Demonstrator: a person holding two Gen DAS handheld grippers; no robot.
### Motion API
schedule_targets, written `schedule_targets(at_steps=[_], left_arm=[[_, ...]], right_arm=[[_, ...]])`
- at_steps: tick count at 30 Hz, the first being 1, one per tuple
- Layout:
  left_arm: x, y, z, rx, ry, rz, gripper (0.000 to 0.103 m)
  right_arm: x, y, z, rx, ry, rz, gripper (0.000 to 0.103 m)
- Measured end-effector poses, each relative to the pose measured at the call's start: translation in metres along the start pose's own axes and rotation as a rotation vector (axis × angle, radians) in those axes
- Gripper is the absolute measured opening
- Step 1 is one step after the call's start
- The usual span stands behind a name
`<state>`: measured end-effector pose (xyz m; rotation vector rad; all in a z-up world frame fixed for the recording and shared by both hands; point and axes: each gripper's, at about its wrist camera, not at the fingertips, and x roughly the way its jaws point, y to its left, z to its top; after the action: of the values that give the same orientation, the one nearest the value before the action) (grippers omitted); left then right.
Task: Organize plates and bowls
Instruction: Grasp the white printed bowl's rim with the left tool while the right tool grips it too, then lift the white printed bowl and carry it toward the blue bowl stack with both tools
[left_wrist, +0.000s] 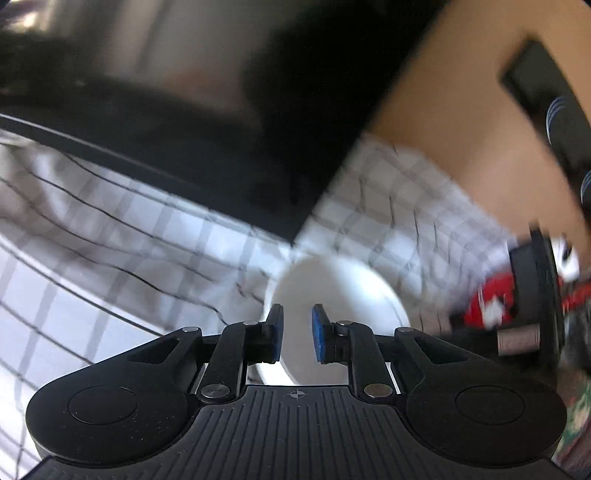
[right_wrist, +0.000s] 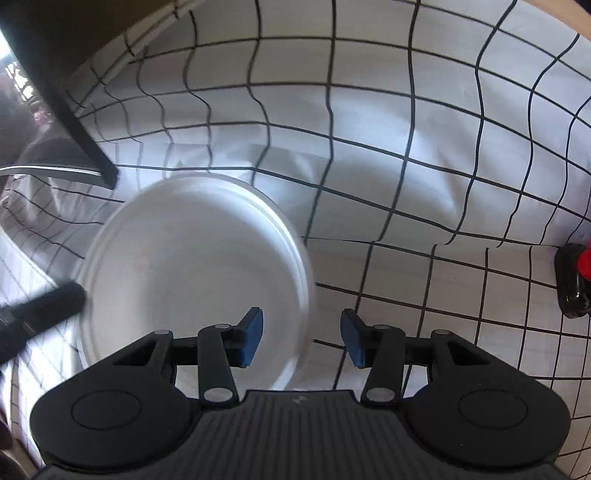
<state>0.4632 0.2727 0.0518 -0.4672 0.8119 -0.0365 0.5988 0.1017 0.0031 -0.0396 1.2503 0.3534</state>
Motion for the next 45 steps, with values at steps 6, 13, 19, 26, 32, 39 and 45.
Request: schedule_targets(at_steps=[6, 13, 19, 26, 32, 39, 45], left_arm=[[0.013, 0.016, 0.000, -0.071, 0.040, 0.048, 0.019], [0.050, 0.014, -0.014, -0.049, 0.136, 0.040, 0.020], [0.083, 0.011, -0.025, -0.025, 0.206, 0.037, 0.023], [0.094, 0.011, -0.026, -0.010, 0.218, 0.022, 0.022], [0.095, 0.016, -0.027, -0.017, 0.211, -0.010, 0.023], [0.076, 0.014, -0.017, -0.015, 0.243, -0.006, 0.018], [0.011, -0.033, 0.000, 0.061, 0.131, 0.003, 0.021]], right_arm=[[-0.016, 0.010, -0.004, -0.061, -0.055, -0.005, 0.048], [-0.015, 0.020, -0.003, -0.124, -0.071, -0.070, 0.048], [0.012, 0.010, 0.002, -0.069, 0.002, -0.039, 0.033], [0.020, 0.000, 0.001, -0.042, 0.033, -0.029, 0.025], [0.025, 0.001, 0.000, -0.029, 0.035, -0.023, 0.024], [-0.003, 0.003, -0.006, -0.031, -0.024, -0.013, 0.020], [-0.075, -0.002, -0.025, -0.032, -0.141, 0.030, 0.018]])
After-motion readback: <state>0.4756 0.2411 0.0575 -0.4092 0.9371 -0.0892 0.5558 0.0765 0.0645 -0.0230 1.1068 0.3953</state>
